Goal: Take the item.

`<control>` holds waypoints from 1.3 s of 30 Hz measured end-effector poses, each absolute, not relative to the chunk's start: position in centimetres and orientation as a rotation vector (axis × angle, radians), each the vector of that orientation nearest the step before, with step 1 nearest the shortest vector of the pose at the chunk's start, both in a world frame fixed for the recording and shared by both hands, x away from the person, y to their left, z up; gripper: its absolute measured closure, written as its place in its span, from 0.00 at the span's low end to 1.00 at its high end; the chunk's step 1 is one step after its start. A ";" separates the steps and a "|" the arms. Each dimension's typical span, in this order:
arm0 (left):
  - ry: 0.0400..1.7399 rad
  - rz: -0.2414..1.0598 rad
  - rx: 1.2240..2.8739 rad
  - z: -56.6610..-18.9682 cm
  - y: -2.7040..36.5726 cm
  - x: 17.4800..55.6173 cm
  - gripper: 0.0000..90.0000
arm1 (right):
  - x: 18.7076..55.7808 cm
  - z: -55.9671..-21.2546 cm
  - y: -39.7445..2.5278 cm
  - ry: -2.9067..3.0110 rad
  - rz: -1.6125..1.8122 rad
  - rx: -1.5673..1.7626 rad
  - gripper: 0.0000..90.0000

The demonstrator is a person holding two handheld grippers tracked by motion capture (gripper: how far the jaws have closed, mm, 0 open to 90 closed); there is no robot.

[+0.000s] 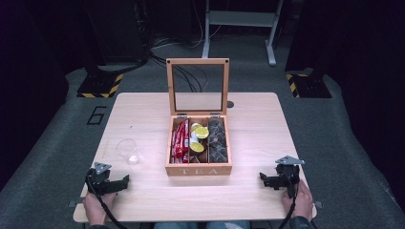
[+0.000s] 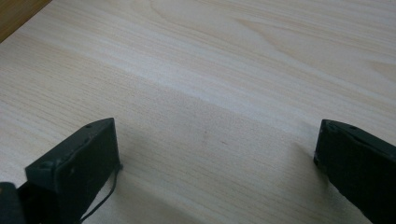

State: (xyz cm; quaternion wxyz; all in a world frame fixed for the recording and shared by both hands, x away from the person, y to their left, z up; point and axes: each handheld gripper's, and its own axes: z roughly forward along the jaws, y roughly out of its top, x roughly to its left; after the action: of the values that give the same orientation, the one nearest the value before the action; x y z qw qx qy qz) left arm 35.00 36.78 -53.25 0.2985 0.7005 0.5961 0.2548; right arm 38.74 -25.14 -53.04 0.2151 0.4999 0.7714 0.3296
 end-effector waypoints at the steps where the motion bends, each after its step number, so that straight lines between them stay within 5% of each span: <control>1: 1.585 0.677 1.859 -53.3 36.8 35.0 0.00 | 38.7 -53.0 -25.1 2.138 0.915 1.388 0.00; 39: 1.512 0.647 1.892 -51.8 36.3 34.7 0.00 | 38.8 -53.0 -25.1 2.141 0.916 1.384 0.00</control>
State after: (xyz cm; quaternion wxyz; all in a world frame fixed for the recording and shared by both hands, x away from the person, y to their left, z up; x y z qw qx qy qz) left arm 34.74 36.32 -51.84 0.3120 0.7170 0.5731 0.2451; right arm 38.77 -25.15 -53.04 0.2146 0.4991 0.7718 0.3303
